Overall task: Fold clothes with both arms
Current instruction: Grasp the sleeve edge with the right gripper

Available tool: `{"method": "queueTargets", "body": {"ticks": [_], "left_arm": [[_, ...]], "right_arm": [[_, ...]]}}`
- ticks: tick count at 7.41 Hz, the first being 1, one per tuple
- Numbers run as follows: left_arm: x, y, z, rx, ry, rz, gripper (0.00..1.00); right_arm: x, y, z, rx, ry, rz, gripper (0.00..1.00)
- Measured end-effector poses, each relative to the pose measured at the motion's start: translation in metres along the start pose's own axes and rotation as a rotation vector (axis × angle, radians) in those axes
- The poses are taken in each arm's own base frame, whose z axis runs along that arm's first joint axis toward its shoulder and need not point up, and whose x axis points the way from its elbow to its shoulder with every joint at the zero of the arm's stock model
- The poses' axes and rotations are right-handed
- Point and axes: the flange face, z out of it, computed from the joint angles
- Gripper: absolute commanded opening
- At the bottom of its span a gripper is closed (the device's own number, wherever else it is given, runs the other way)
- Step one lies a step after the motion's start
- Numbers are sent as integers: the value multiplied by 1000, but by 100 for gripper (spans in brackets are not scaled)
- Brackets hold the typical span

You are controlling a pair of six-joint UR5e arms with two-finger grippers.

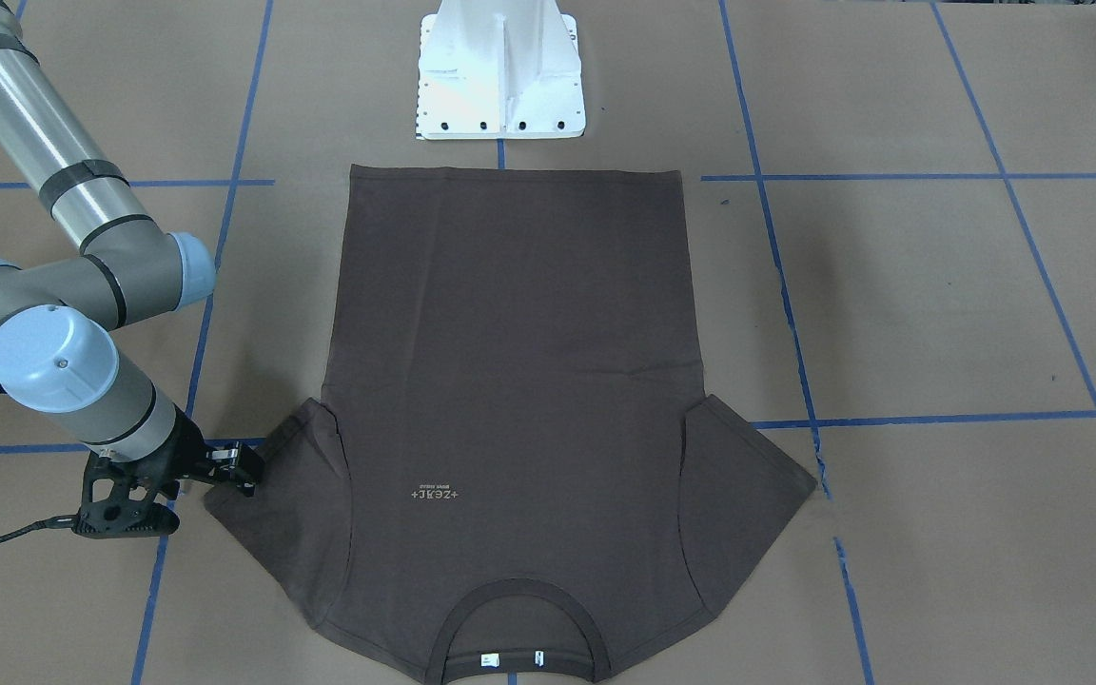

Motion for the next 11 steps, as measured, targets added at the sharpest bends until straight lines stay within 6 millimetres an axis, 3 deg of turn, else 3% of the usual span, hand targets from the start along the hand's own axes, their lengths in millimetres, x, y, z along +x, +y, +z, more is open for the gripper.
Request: {"method": "queueTargets", "body": {"ticks": [1, 3, 4, 5, 8, 11], "left_arm": [[0, 0, 0, 0, 0, 0, 100], [0, 0, 0, 0, 0, 0, 100], [0, 0, 0, 0, 0, 0, 100], [0, 0, 0, 0, 0, 0, 100], [-1, 1, 1, -2, 0, -3, 100], [-2, 1, 2, -4, -1, -5, 100]], "right_arm": [[0, 1, 3, -3, 4, 0, 75], [0, 2, 6, -6, 7, -1, 21], [0, 2, 6, -7, 8, -3, 5], [0, 2, 6, -6, 7, -11, 0], [-4, 2, 4, -3, 0, -44, 0], [-28, -1, -23, 36, -52, -81, 0]]}}
